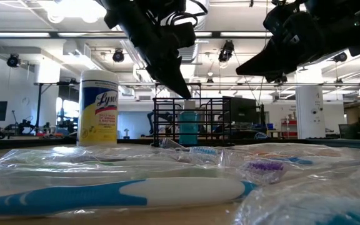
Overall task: Pick & Place toothbrushing station
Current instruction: Adjust the blue mouthwash, then put the blue mouthwash into the black wire organizer
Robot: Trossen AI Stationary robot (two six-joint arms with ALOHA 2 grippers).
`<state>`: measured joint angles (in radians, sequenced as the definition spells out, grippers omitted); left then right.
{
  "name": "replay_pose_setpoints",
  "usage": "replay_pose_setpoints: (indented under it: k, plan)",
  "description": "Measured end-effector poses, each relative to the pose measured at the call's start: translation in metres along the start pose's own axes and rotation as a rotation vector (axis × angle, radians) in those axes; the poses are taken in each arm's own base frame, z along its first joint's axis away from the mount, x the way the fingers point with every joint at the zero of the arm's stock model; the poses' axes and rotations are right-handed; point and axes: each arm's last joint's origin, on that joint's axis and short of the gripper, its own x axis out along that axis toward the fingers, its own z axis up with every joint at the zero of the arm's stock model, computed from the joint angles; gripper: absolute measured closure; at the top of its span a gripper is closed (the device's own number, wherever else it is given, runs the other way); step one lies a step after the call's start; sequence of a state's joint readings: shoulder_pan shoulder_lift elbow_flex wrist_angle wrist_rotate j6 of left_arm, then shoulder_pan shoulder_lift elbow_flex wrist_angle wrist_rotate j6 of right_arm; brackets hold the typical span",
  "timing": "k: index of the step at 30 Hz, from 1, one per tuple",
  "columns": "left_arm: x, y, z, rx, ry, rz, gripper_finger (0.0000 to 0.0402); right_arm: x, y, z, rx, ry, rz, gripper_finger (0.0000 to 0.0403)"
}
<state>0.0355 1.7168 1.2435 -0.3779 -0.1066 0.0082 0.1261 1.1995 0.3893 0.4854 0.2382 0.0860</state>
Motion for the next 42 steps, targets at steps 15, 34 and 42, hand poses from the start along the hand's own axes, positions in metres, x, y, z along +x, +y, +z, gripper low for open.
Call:
replay_pose_setpoints:
  k: [15, 34, 42]
  plan:
    - [0.001, 0.006, -0.001, 0.015, 0.009, 0.073, 0.0401, 0.0, 0.0, 0.0, 0.0, 0.0, 0.0, 0.039]
    - [-0.009, 0.007, 0.0, 0.052, -0.002, 0.084, 0.0396, 0.0, 0.0, 0.0, 0.0, 0.001, 0.001, 0.039]
    - [-0.041, 0.01, 0.004, 0.068, -0.035, 0.086, 0.0395, 0.0, 0.0, -0.002, 0.009, 0.008, 0.003, 0.039]
